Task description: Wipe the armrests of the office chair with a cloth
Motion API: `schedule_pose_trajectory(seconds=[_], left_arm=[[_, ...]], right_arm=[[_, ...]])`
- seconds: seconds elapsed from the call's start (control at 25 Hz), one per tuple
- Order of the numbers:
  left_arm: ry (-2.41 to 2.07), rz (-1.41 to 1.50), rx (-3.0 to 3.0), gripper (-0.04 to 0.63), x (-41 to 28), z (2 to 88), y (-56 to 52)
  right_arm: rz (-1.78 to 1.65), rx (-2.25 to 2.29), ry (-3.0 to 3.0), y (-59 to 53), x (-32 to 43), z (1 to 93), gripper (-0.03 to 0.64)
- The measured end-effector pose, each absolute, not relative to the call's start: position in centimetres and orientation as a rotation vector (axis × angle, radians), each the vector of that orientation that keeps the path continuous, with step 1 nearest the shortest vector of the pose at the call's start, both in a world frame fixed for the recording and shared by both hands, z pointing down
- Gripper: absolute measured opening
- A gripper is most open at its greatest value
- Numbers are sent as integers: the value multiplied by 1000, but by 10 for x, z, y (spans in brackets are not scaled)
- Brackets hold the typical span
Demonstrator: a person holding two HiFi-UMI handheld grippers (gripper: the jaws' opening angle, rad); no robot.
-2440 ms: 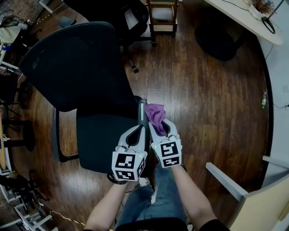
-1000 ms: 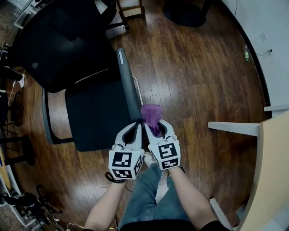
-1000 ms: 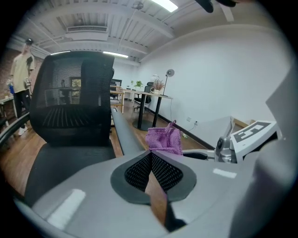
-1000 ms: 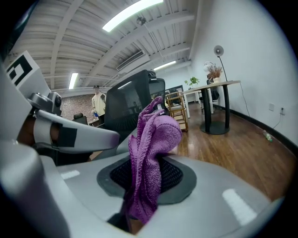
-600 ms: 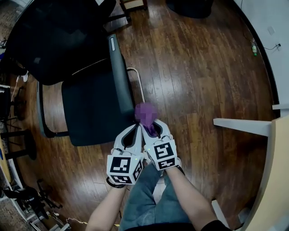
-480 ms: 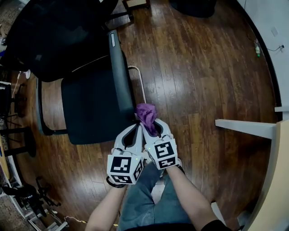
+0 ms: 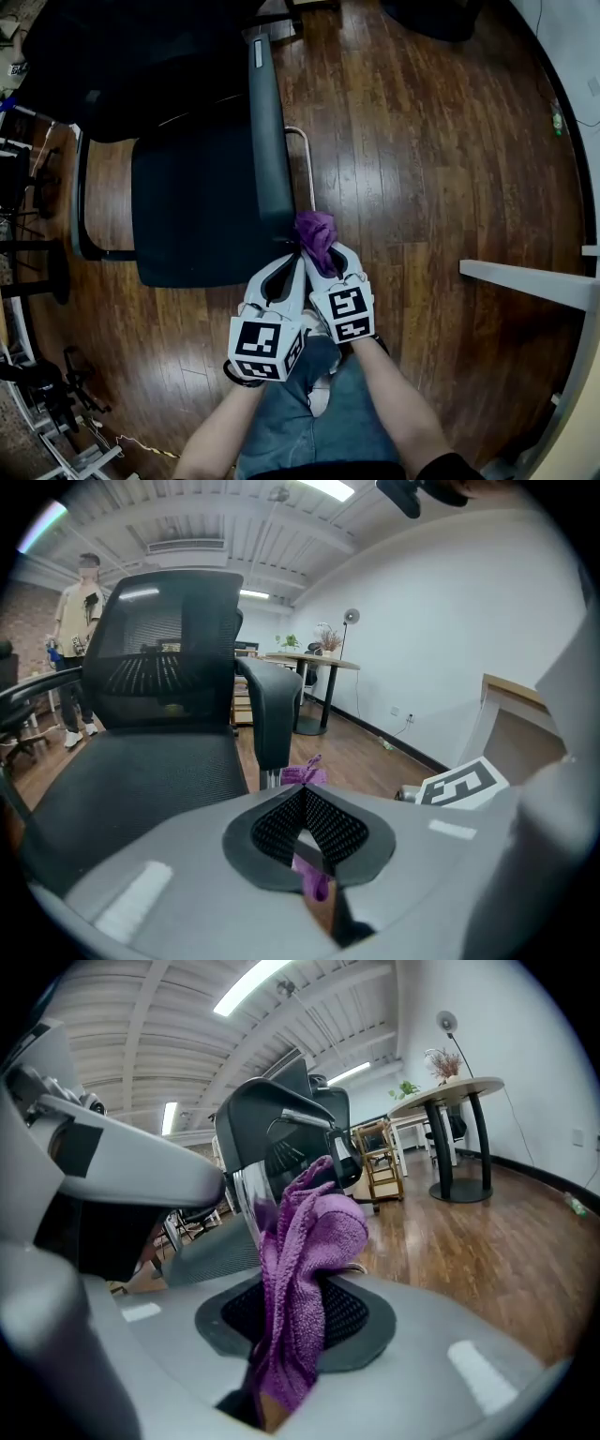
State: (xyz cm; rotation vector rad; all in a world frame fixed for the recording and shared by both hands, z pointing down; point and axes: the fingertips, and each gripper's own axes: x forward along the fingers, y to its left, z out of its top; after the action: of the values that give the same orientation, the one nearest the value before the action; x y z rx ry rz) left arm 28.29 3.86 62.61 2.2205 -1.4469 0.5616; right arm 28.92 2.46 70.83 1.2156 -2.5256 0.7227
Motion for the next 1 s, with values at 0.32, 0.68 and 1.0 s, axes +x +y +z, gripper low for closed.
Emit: schedule_pose_trajectory(seconds=[0.32,0.68,1.0], left_arm=[[-1463,536,2200,5,280,592,46],[-1493,471,2201,5,282,515,51],[-1566,389,2177,5,248,459,44]], right_arm=[[687,1249,-2530,29,298,654,101],[610,1285,-2550,38,314,553,101],[508,1233,-2597,35,281,475,101]])
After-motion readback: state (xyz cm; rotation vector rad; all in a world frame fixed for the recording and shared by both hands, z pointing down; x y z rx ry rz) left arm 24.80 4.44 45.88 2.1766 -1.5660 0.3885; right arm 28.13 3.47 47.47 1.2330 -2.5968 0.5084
